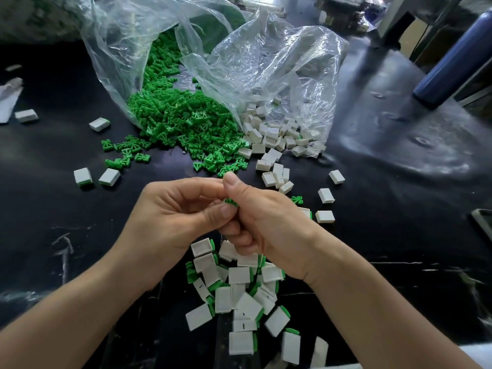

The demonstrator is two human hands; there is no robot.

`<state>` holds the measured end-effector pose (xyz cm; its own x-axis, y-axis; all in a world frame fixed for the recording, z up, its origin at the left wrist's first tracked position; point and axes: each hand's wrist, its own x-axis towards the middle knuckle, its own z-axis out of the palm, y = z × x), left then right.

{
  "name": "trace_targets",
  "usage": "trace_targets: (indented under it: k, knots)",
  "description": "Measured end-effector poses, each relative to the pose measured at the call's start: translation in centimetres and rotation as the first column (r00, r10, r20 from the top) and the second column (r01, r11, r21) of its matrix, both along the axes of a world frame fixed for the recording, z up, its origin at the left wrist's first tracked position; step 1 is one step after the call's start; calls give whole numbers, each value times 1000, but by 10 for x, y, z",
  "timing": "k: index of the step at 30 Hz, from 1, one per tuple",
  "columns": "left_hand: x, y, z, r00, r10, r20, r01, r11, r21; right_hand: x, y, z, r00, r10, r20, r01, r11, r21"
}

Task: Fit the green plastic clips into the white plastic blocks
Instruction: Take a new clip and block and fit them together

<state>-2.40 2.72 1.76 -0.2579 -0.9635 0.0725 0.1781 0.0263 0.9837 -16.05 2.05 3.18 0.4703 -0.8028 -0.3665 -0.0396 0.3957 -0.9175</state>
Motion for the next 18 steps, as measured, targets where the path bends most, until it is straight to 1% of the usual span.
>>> trace_targets:
  k: [4, 7, 12, 16, 18]
  knots:
    - [-2, 1, 2, 1000, 15, -1, -15, 1000, -14, 2, 2, -2, 999, -27, -34, 27, 1000, -12]
    - [-2, 2, 4, 1000, 18, -14, -18, 1000, 1, 3, 3, -2, 999, -41, -13, 41, 999, -34]
    - [-2, 0, 4, 998, 33, -53, -32, 999, 36, 0, -1, -1, 1000, 20, 18, -19, 999, -40]
    - [-1, 0, 6, 999, 34, -33, -33, 998, 51, -3, -3, -1, 999, 27, -45, -30, 998, -59]
    - [1, 0, 5, 999, 28, -40, -25, 997, 73, -5, -3, -1, 998, 25, -50, -28, 998, -62]
